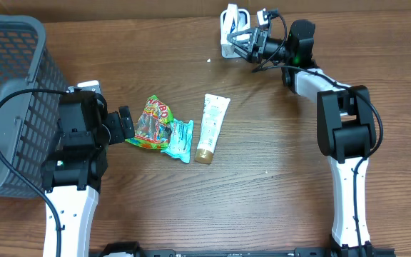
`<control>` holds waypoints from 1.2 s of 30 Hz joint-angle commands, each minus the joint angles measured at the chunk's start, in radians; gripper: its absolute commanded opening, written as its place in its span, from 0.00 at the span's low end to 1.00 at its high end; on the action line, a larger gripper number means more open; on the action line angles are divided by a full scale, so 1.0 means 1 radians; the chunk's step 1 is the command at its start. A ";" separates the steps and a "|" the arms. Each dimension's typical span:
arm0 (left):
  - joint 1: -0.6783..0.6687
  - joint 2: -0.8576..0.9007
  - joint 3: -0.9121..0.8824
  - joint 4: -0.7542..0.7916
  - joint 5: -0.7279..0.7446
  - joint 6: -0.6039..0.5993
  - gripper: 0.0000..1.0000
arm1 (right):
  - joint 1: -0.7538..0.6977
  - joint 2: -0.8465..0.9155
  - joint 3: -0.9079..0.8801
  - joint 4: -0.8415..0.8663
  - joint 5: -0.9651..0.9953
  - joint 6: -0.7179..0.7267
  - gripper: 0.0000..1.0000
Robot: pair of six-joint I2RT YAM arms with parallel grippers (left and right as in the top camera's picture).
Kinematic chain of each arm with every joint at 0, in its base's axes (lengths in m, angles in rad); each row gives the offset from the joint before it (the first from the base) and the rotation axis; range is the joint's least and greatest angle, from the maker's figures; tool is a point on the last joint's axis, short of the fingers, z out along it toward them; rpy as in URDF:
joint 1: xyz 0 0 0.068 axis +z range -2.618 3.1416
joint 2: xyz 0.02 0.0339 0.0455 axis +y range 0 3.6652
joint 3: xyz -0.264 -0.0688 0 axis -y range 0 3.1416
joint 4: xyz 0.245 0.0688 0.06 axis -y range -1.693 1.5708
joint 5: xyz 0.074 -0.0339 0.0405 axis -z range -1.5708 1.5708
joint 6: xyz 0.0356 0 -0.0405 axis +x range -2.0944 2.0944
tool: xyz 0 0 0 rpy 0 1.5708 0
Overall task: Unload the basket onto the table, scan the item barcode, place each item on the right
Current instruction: 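Hold the box's barcode side in front of the scanner window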
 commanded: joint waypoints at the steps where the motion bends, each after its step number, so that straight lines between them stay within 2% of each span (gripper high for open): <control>1: 0.004 -0.006 0.003 0.002 -0.009 0.014 1.00 | -0.005 0.024 0.011 0.019 0.096 -0.011 0.69; 16: 0.004 -0.006 0.003 0.002 -0.009 0.014 1.00 | 0.002 0.070 0.168 -0.017 0.137 0.006 0.72; 30: 0.004 -0.006 0.003 0.002 -0.009 0.014 1.00 | 0.009 0.070 0.171 -0.037 0.129 0.009 0.71; 32: 0.004 -0.006 0.003 0.002 -0.009 0.014 1.00 | 0.009 0.070 0.171 -0.036 0.120 0.009 0.70; 36: 0.004 -0.006 0.003 0.002 -0.009 0.014 1.00 | 0.001 0.070 0.183 0.022 0.064 0.030 0.61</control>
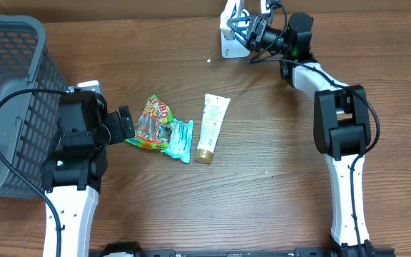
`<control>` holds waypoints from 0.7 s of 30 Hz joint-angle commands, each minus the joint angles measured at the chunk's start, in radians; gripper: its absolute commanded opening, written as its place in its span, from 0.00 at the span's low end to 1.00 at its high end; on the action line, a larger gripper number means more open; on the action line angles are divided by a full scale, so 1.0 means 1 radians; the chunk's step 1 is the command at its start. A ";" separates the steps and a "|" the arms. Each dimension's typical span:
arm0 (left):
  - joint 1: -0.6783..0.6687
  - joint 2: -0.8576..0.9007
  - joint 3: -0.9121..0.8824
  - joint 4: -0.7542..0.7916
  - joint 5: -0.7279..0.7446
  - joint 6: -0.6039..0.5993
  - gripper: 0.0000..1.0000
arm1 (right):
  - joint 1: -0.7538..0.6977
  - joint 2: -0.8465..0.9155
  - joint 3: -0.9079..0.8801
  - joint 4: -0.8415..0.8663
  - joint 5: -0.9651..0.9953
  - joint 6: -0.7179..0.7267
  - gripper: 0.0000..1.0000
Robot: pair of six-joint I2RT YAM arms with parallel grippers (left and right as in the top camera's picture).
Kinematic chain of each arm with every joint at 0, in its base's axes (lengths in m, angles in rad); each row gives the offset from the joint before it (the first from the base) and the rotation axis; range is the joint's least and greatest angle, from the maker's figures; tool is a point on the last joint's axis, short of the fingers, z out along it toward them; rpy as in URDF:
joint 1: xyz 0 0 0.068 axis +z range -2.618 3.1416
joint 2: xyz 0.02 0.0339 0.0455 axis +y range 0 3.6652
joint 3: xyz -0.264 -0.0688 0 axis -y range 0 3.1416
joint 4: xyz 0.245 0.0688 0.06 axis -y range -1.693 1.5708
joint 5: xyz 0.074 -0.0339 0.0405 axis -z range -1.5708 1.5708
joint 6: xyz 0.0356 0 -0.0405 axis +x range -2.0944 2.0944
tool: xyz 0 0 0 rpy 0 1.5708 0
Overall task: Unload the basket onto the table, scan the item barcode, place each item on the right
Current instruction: 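Hold the box's barcode side in front of the scanner window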
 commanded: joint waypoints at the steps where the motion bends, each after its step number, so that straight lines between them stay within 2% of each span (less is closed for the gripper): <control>1: 0.004 -0.006 0.003 0.002 -0.009 0.014 1.00 | -0.009 0.009 0.041 0.056 -0.070 0.034 0.59; 3: 0.004 -0.006 0.003 0.002 -0.009 0.014 1.00 | -0.019 0.008 0.056 0.087 -0.114 0.054 0.52; 6: 0.004 -0.006 0.003 0.002 -0.009 0.014 1.00 | -0.031 0.006 0.078 0.101 -0.179 0.074 0.51; 8: 0.004 -0.006 0.003 0.002 -0.009 0.014 1.00 | -0.033 -0.003 0.081 0.118 -0.223 0.073 0.57; 12: 0.004 -0.006 0.003 0.002 -0.009 0.014 1.00 | -0.035 -0.014 0.081 0.105 -0.263 0.013 0.77; 14: 0.004 -0.006 0.003 0.002 -0.009 0.014 1.00 | -0.050 -0.014 0.080 0.082 -0.246 0.003 0.78; 21: 0.004 -0.006 0.003 0.002 -0.009 0.014 1.00 | -0.169 -0.016 0.080 -0.227 -0.192 -0.169 0.77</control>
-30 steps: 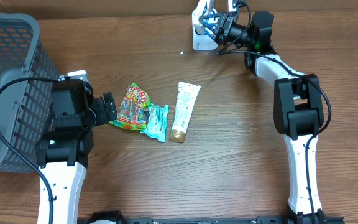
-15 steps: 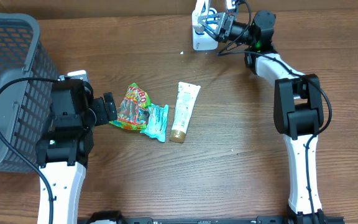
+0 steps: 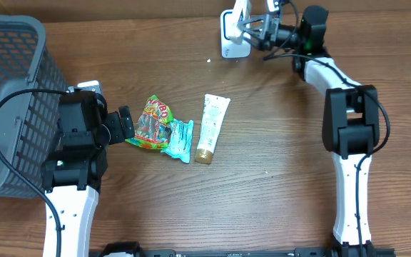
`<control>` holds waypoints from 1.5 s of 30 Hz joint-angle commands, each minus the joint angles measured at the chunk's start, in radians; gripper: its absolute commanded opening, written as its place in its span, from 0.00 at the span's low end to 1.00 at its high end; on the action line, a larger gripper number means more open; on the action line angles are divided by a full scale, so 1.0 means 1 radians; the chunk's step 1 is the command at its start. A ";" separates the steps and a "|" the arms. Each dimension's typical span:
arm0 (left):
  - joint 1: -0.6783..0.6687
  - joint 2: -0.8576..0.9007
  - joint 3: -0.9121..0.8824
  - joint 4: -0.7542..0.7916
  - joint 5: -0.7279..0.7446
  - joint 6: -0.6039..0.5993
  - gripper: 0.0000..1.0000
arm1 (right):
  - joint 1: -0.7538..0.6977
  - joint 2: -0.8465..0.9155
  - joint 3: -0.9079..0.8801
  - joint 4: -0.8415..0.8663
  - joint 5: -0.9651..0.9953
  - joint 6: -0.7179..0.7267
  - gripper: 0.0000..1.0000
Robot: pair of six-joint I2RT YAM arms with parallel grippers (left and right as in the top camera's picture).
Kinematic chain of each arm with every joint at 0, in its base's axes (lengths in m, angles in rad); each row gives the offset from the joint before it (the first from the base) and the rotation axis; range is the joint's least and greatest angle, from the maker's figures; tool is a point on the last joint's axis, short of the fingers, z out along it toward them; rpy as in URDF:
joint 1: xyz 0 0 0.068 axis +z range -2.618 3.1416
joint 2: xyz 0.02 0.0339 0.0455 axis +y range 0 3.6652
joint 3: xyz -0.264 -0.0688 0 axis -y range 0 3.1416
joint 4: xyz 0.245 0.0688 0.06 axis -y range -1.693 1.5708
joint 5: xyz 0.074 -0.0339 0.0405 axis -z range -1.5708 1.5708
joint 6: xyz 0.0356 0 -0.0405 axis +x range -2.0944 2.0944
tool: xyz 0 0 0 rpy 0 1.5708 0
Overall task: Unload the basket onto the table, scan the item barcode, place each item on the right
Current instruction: 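Hold the box's barcode side in front of the scanner window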
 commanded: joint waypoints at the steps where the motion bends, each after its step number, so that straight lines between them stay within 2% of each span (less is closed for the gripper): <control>1: 0.004 -0.006 0.003 0.002 -0.009 0.014 1.00 | -0.097 -0.018 0.024 -0.093 0.017 -0.127 0.76; 5: 0.004 -0.006 0.003 0.002 -0.009 0.014 1.00 | -0.175 -0.037 0.024 -0.252 -0.002 -0.232 0.73; 12: 0.004 -0.006 0.003 0.002 -0.009 0.014 1.00 | -0.254 -0.140 0.024 -0.591 0.056 -0.488 0.73; 18: 0.004 -0.006 0.003 0.002 -0.009 0.014 1.00 | -0.251 -0.279 0.024 -1.017 0.315 -0.788 0.74; 24: 0.004 -0.006 0.003 0.002 -0.009 0.014 1.00 | -0.183 -0.409 0.024 -1.269 0.569 -0.908 0.77; 26: 0.004 -0.006 0.003 0.002 -0.009 0.014 1.00 | -0.159 -0.441 0.024 -1.321 0.644 -0.932 0.79; 29: 0.004 -0.006 0.003 0.002 -0.009 0.014 1.00 | -0.112 -0.475 0.024 -1.379 0.752 -0.972 0.88; 31: 0.004 -0.006 0.003 0.002 -0.009 0.014 1.00 | -0.079 -0.482 0.024 -1.398 0.827 -0.981 1.00; 38: 0.004 -0.006 0.003 0.002 -0.009 0.014 0.99 | 0.034 -0.479 0.018 -1.364 0.817 -1.012 1.00; 41: 0.004 -0.006 0.003 0.002 -0.009 0.014 1.00 | 0.093 -0.467 0.014 -1.339 0.937 -1.019 0.96; 45: 0.004 -0.006 0.003 0.002 -0.009 0.014 1.00 | 0.183 -0.426 0.014 -1.343 1.112 -1.039 0.95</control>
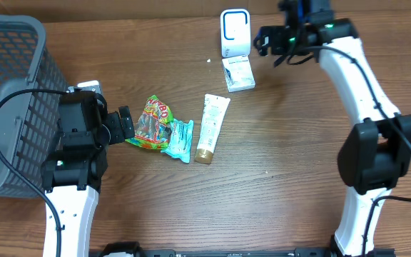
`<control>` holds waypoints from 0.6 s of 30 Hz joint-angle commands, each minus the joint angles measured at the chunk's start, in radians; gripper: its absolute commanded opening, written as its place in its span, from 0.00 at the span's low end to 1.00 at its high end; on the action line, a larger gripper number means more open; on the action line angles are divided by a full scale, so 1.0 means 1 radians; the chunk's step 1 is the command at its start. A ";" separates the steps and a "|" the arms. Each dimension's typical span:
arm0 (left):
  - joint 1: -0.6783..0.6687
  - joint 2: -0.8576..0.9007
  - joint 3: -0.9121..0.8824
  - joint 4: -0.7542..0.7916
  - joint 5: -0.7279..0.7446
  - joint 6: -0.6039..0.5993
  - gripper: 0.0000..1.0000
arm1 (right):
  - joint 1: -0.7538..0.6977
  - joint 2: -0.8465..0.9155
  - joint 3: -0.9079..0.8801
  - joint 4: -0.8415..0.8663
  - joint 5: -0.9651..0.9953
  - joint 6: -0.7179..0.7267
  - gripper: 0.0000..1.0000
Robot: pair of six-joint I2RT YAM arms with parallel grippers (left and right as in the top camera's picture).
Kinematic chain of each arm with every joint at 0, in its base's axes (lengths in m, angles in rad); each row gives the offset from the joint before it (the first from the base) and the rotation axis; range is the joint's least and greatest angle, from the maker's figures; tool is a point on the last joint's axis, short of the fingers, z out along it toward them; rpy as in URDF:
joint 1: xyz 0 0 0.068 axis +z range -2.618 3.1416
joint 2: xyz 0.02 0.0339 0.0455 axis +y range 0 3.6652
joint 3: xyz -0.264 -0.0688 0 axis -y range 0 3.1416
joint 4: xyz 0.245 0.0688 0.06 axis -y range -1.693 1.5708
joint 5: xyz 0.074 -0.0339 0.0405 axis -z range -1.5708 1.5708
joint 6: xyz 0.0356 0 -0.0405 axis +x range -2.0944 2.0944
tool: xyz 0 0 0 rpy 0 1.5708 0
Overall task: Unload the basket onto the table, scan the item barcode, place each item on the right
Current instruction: 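Hold the box's barcode side in front of the scanner window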
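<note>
A white barcode scanner (234, 28) stands upright at the back of the table. Just in front of it a small white box (239, 73) lies flat on the wood. My right gripper (261, 40) hovers to the right of the scanner, open and empty, apart from the box. A colourful snack bag (152, 120), a teal packet (179, 139) and a white tube with a gold cap (212, 127) lie in a row mid-table. My left gripper (125, 125) rests open at the snack bag's left edge.
A grey mesh basket (9, 86) fills the left side, beside the left arm. The right arm reaches from the front right up to the back edge. Bare wood lies between the tube and the right arm.
The white box, held by my right gripper against the scanner, now lies on the table in front of it. The right gripper has let go and moved right. The left arm is unchanged.
My right gripper held the white box at the scanner's right side. Then it was closer to the scanner, and then right up against it. Now the box lies on the table and the gripper is empty. The left arm and the other items stayed put.
</note>
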 commanded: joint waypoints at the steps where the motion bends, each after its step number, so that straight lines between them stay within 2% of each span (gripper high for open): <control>1: 0.004 -0.006 0.003 0.002 -0.009 0.014 1.00 | 0.079 0.040 0.006 0.004 0.184 -0.039 0.95; 6: 0.004 -0.006 0.003 0.002 -0.009 0.014 1.00 | 0.133 0.109 0.006 0.024 0.237 -0.039 1.00; 18: 0.004 -0.006 0.003 0.002 -0.009 0.014 1.00 | 0.139 0.237 0.006 0.078 0.186 -0.042 1.00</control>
